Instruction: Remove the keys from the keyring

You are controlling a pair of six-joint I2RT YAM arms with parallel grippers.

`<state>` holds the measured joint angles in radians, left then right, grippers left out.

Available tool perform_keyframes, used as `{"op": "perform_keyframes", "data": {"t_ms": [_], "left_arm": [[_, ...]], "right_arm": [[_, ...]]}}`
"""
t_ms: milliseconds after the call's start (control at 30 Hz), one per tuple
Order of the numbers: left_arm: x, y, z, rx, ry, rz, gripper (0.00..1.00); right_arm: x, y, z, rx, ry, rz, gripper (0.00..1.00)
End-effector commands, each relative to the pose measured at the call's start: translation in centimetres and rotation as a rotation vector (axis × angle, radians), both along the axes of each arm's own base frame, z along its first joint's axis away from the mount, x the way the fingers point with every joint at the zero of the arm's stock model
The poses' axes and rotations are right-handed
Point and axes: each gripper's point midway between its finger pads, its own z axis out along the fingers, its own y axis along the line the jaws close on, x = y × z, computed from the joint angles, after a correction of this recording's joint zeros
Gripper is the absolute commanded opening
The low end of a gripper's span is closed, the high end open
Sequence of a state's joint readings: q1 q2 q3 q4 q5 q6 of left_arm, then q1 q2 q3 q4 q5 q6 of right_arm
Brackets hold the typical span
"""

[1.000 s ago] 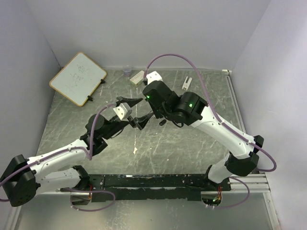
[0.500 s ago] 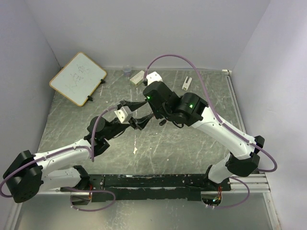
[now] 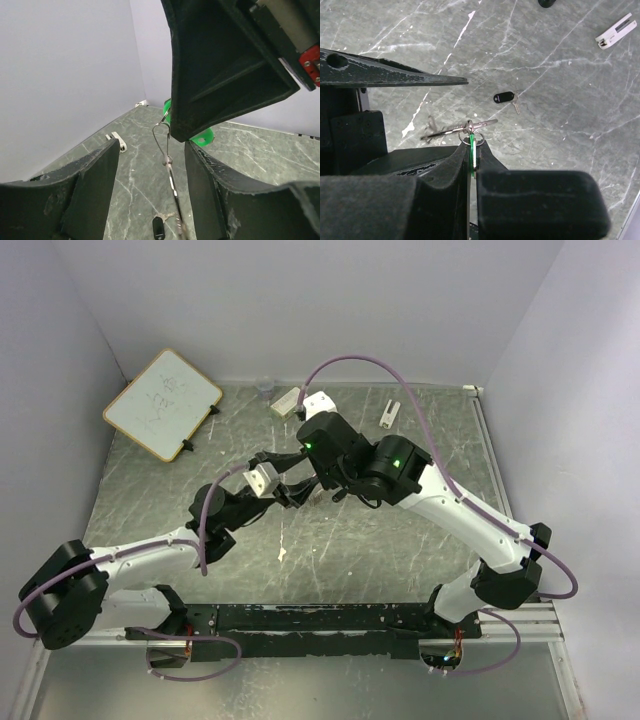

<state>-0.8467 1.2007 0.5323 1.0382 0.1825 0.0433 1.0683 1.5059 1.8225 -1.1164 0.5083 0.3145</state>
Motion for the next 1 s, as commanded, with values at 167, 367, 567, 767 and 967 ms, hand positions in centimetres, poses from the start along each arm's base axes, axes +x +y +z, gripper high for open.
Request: {"op": "perform_keyframes", "data": {"t_ms": [167, 367, 567, 767, 967], "left_arm": [[0.43, 0.46, 1.12, -0.076, -0.043, 0.026, 0.58], [0.59, 0.52, 0.98, -0.077, -0.047, 0.035, 0.54], [0.71, 0.47, 0.89, -0.071, -0.054, 0.041, 0.45], [0.69, 0.40, 0.87, -0.071, -0.059, 0.037, 0.40], [0.63, 0.18, 0.76, -0.074, -0.059, 0.027, 0.37]], "right_arm": [[-0.13, 0.27, 1.10, 0.045, -0.030, 0.014, 0.00], [-0.11, 0.42, 1.14, 0.046, -0.033, 0.019, 0.00], [-0.02, 0.69, 1.00, 0.041, -0.028, 0.021, 0.00], [0.04, 0.87, 0.86, 0.036, -0.028, 0.024, 0.00], [0.08, 1.01, 0.86, 0.036, -0.028, 0.029, 0.00]]}}
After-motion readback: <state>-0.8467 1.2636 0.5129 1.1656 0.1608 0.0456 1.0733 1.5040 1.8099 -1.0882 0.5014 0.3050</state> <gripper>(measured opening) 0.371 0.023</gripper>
